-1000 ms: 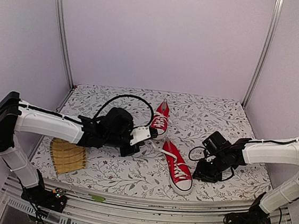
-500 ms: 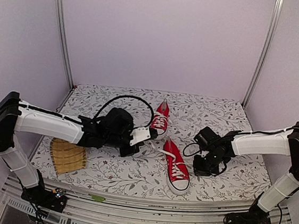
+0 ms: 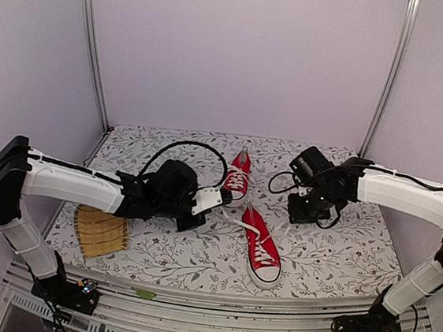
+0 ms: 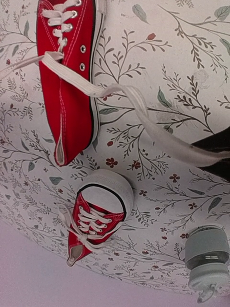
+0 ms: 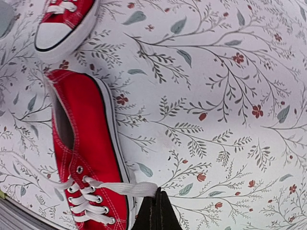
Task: Tie the shoes
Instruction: Pick up the shoelace from the center of the board, then place the shoelace in the shoe, then pick up the shoelace from the center of the board.
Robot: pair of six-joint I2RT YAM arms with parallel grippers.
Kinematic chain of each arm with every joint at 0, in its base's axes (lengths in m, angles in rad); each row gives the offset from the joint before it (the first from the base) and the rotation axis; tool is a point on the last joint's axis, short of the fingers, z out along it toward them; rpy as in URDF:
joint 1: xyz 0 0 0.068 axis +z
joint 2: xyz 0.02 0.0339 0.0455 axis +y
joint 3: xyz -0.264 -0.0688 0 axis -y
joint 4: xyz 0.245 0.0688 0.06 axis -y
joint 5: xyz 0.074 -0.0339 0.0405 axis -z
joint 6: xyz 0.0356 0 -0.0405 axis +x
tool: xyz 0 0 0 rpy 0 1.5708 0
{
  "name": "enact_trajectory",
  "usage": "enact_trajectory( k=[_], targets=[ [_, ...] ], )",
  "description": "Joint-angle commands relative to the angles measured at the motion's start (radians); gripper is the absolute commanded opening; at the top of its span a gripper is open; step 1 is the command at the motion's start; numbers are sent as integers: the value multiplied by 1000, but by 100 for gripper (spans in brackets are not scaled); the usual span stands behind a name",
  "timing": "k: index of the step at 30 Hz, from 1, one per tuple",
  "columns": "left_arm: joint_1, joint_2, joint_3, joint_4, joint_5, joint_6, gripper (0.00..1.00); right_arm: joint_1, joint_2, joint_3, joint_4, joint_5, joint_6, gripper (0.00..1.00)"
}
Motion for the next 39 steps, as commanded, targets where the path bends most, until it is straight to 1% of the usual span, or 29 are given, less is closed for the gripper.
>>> enact_trajectory(
  k=[1,2,4,8,9,11,16,20,22,24,25,27,28,29,31,34,37,39],
  targets=[
    [20,-25,-8,11,-19,5,0,31,-33,84,-27,-79,-164,1],
    [22,-25,-8,12,-19,4,0,42,-37,96,-15,-121,-194,1],
    [25,-25,-8,11,-19,4,0,66,-41,110,21,-252,-238,1],
    [30,-23,-8,13,-23,6,0,111,-39,115,128,-443,-282,1],
    [30,-21,-8,13,-24,6,0,123,-36,113,156,-479,-290,1],
    [32,-21,-9,15,-26,6,0,134,-24,113,200,-503,-296,1],
    [40,-22,-11,18,-35,9,0,136,44,139,188,-411,-294,1],
    [51,-18,-14,24,-34,9,0,139,111,183,181,-422,-301,1],
    [51,-15,-16,27,-29,12,0,137,108,189,150,-350,-303,3],
    [53,-13,-16,27,-25,12,0,101,77,166,116,-250,-277,8],
    [52,-12,-16,27,-26,13,0,64,54,146,101,-222,-257,10],
    [52,-10,-16,25,-29,15,0,-8,-13,83,102,-186,-211,20],
    [52,-9,-15,24,-28,15,0,-43,-44,36,113,-177,-204,28],
    [52,-7,-15,24,-27,16,0,-66,-65,-5,127,-177,-203,33],
    [53,-6,-14,24,-26,18,0,-101,-78,-84,148,-205,-225,38],
    [52,-3,-13,21,-24,19,0,-115,-11,-132,138,-229,-266,39],
    [52,0,-13,20,-21,19,0,-114,64,-161,172,-353,-328,40],
    [51,3,-10,19,-19,18,0,-114,95,-176,206,-392,-353,43]
  ],
)
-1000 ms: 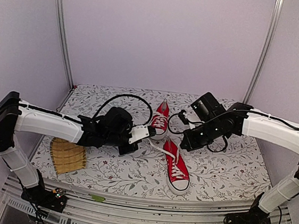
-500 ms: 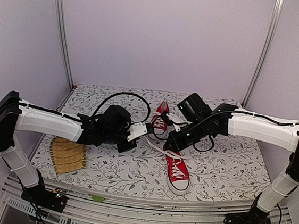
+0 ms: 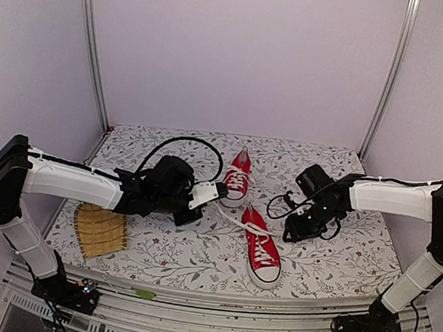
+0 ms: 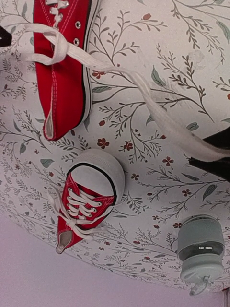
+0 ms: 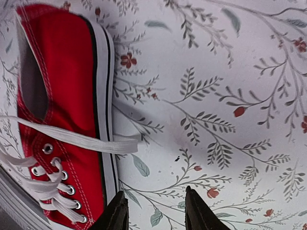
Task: Tie the shoes
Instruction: Pick up the shoelace from the center of the board.
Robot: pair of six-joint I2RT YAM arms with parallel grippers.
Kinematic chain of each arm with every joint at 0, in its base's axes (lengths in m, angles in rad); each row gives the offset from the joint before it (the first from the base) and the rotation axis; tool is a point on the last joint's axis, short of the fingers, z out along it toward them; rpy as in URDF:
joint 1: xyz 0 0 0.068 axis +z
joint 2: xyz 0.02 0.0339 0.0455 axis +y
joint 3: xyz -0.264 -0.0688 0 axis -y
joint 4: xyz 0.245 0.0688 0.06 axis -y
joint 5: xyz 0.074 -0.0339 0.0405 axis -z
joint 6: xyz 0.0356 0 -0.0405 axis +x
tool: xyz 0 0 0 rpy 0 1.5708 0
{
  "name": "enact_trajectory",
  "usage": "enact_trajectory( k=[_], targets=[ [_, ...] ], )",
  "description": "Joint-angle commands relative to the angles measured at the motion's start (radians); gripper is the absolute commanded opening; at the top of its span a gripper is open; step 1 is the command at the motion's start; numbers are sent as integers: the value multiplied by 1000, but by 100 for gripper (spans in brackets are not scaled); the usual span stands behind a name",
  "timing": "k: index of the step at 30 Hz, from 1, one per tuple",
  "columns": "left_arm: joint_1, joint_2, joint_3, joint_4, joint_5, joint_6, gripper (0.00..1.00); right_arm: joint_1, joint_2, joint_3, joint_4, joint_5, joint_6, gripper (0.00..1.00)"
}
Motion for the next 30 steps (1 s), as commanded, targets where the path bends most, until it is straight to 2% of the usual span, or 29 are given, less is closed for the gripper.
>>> enact_trajectory(
  k=[1,12,25,28,30],
  targets=[
    [8,4,-8,11,9,4,0,8,70,-33,64,-118,-82,44],
    [8,4,-7,7,11,7,0,17,186,-34,232,-139,-131,49],
    [8,11,-4,5,13,14,0,21,226,-4,382,-170,-154,48],
    [8,16,-5,6,14,16,0,23,252,-2,411,-183,-163,42],
    [7,24,-5,4,14,17,0,24,260,-4,419,-166,-161,28]
  ],
)
